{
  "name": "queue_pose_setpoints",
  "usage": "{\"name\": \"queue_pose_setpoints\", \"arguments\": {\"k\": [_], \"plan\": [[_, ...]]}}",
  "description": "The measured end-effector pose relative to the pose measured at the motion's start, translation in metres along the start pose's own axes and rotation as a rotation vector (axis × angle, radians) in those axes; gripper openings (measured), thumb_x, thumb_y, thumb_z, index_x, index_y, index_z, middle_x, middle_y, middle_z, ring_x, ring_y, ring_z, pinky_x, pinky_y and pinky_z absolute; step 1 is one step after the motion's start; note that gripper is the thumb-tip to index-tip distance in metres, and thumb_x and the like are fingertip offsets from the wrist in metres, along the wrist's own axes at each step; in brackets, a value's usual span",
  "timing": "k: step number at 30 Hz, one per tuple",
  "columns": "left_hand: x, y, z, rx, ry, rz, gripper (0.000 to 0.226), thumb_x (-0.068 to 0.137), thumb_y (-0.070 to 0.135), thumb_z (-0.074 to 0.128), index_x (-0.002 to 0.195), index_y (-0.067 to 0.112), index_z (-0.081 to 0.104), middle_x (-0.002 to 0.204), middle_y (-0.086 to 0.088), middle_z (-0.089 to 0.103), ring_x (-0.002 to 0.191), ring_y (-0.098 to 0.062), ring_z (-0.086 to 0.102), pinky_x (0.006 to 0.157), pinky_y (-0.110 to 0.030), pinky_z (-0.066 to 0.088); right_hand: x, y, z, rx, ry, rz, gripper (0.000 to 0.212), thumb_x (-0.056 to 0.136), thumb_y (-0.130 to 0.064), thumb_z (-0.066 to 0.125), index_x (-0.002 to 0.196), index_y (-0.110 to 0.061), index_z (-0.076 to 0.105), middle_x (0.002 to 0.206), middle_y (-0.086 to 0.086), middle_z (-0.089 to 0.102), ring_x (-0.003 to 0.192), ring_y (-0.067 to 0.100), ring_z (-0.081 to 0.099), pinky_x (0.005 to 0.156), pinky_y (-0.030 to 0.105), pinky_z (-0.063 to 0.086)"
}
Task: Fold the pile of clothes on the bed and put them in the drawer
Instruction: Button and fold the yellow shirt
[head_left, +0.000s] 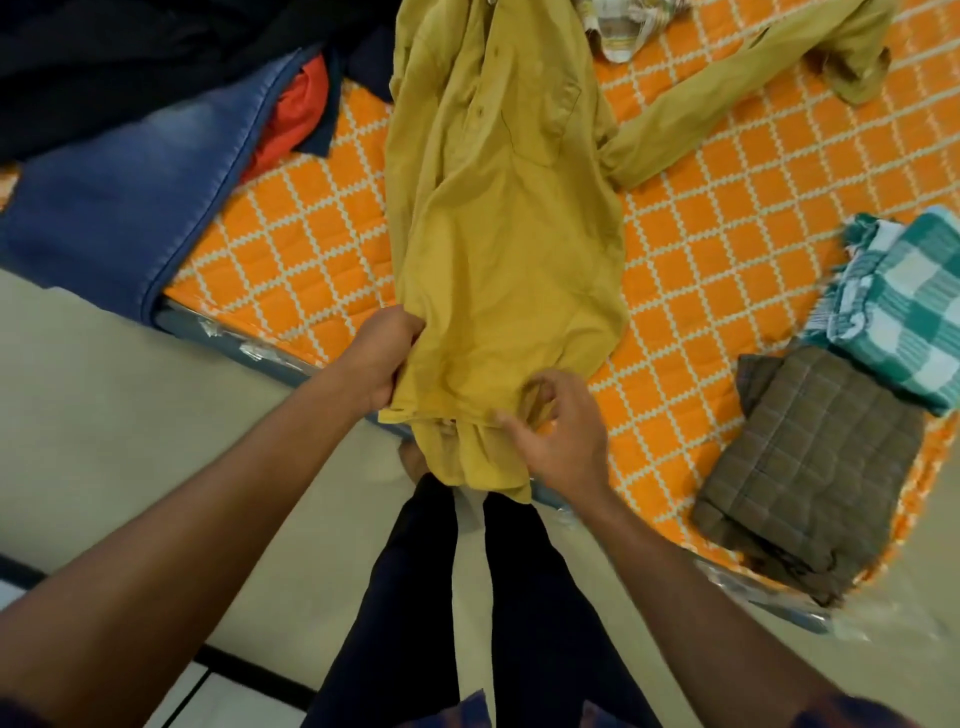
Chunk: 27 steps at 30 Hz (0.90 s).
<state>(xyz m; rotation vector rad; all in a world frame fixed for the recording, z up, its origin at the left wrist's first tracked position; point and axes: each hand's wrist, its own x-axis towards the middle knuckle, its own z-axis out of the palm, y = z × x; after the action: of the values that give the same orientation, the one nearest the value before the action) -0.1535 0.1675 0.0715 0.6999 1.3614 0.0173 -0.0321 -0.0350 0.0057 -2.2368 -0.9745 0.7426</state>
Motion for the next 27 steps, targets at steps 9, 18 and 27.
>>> {"name": "queue_pose_setpoints", "arguments": {"k": [9, 18, 27], "plan": [[-0.019, 0.016, 0.028, -0.316, -0.098, -0.097, 0.033, 0.090, 0.004, 0.033, 0.110, 0.008, 0.060, 0.080, -0.009, 0.061, 0.071, -0.027, 0.064, 0.069, -0.039, 0.061, 0.006, -0.024, 0.026, 0.312, 0.299, 0.247, 0.014, 0.088, -0.027, 0.061, 0.101, -0.023, 0.065, 0.088, -0.011, 0.063, 0.077, 0.005, 0.057, 0.065, 0.034, 0.047], [-0.043, 0.032, 0.075, -0.352, -0.175, -0.063, 0.033, 0.097, 0.005, 0.032, 0.091, 0.006, 0.065, 0.065, -0.008, 0.069, 0.055, -0.022, 0.068, 0.052, -0.030, 0.058, 0.018, 0.008, -0.024, 0.265, 0.252, 0.109, 0.017, 0.091, -0.009, 0.056, 0.074, -0.015, 0.054, 0.061, -0.001, 0.051, 0.055, 0.017, 0.042, 0.050, 0.040, 0.032], [-0.042, 0.022, 0.117, -0.281, -0.129, -0.105, 0.030, 0.093, 0.002, 0.035, 0.092, 0.007, 0.064, 0.062, -0.007, 0.066, 0.051, -0.022, 0.064, 0.050, -0.032, 0.058, -0.005, 0.064, -0.078, 0.004, 0.491, 0.231, 0.015, 0.079, 0.001, 0.053, 0.079, -0.012, 0.046, 0.058, -0.003, 0.034, 0.053, 0.016, 0.025, 0.050, 0.037, 0.015]]}}
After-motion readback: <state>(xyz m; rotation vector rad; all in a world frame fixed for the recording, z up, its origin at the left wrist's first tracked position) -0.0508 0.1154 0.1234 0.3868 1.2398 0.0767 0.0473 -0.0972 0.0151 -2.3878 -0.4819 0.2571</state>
